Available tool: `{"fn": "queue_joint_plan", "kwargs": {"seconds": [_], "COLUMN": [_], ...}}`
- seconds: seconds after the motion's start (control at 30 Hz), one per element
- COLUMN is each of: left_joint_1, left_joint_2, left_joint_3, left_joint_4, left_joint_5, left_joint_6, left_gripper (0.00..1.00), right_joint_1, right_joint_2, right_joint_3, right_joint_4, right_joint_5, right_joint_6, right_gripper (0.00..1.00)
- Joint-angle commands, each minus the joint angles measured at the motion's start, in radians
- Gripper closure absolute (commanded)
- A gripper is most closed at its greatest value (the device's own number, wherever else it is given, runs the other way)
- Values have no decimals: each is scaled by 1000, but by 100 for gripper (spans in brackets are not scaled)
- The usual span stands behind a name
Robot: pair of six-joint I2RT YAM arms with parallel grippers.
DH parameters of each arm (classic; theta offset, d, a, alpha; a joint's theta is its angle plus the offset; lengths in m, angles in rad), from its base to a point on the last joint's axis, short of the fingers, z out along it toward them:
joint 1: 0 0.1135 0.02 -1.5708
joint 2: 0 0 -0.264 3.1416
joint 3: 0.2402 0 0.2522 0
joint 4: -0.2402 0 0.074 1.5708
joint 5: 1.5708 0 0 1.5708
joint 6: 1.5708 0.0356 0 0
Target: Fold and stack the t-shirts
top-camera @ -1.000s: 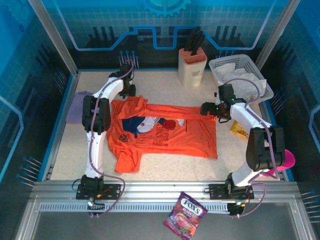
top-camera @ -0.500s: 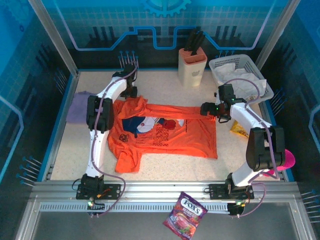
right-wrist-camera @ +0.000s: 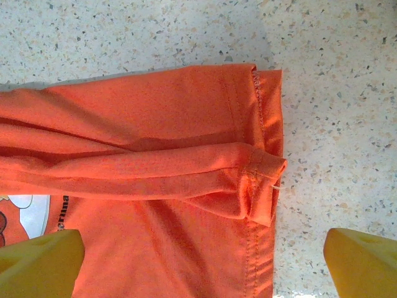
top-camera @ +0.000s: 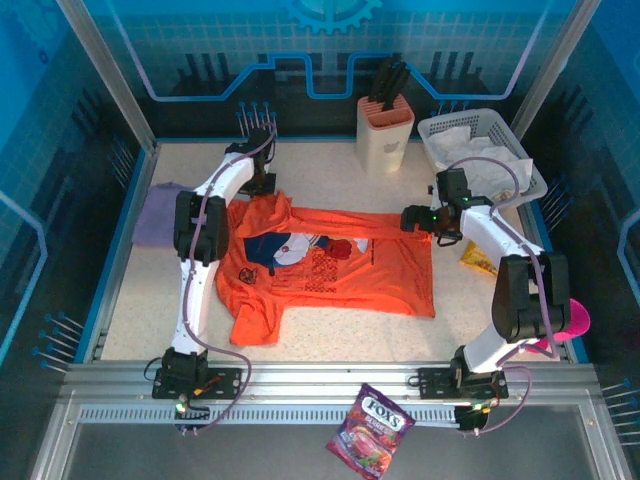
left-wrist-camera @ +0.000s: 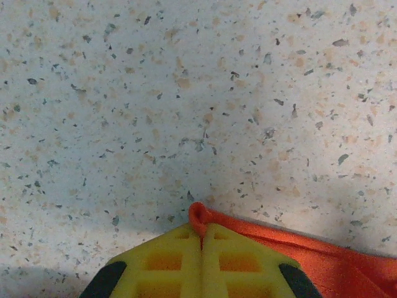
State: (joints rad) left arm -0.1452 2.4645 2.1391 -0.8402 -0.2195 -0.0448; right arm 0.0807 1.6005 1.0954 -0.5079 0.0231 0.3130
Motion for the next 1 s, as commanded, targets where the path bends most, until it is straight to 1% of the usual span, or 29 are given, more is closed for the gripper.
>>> {"fn": "queue_joint_plan", "kwargs": {"seconds": [0.0,0.27,0.37,0.43,0.53,0.63,0.73,0.77,0.9,0.97], "left_joint_1": [1,-11,-23,-28,-33,-37,-40,-42,-49,-52], "left_joint_2": [-125,-397,-499,-556,-624,-678,-691,-690,-679,-678], "left_joint_3": [-51,-300,-432,-511,-599,-670,-692,-691,-683,-680], "left_joint_4": [-9,107,166,194,214,255,262,258,253,252], "left_joint_5": [-10,-62,-99,-109,-128,-138,-137,-140,-156,-162], "left_joint_6": [21,69,87,89,86,85,80,80,88,89], "left_gripper": [100,100,100,100,100,100,100,100,100,100], "right_joint_1": [13,9,8,-1,-15,-16,-16,-17,-17,-22], "right_joint_2": [-20,22,37,56,101,136,145,140,101,91], "right_joint_3": [31,51,59,69,103,123,120,115,64,45], "right_joint_4": [-17,-30,-31,-32,-51,-64,-71,-73,-63,-55], "right_joint_5": [3,-6,-4,-9,-6,0,15,36,99,101], "right_joint_6": [-8,24,35,45,48,52,59,61,55,51], "right_gripper": [0,0,0,2,13,34,46,48,49,52]}}
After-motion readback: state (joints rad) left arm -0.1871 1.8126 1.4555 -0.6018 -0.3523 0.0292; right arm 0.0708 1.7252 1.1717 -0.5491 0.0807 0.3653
